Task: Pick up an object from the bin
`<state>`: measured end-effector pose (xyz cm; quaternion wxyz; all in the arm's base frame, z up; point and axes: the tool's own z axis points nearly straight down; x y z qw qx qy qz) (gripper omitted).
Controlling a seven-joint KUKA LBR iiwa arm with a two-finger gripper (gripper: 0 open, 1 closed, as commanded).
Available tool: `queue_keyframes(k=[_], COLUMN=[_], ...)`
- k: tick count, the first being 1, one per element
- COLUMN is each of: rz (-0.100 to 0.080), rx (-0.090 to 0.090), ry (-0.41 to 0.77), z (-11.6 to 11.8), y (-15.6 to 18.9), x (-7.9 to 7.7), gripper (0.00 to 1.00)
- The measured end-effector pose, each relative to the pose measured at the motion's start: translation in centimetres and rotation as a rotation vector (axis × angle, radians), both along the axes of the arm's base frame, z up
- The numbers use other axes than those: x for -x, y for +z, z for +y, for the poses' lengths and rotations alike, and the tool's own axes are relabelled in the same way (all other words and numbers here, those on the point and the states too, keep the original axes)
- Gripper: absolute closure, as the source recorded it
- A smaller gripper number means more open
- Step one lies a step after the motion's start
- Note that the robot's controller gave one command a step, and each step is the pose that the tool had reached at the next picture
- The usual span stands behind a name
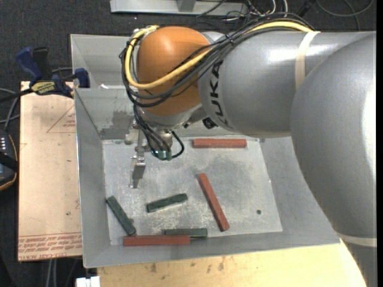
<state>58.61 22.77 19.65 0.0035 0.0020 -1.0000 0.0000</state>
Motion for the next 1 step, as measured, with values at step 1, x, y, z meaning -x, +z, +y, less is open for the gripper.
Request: queue_keyframes(k=[1], rz=[-0.008], rx=[-0.001], ry=[-0.003], z=[-0.1], y=[0.47], x=[-0.2], gripper=[0.0])
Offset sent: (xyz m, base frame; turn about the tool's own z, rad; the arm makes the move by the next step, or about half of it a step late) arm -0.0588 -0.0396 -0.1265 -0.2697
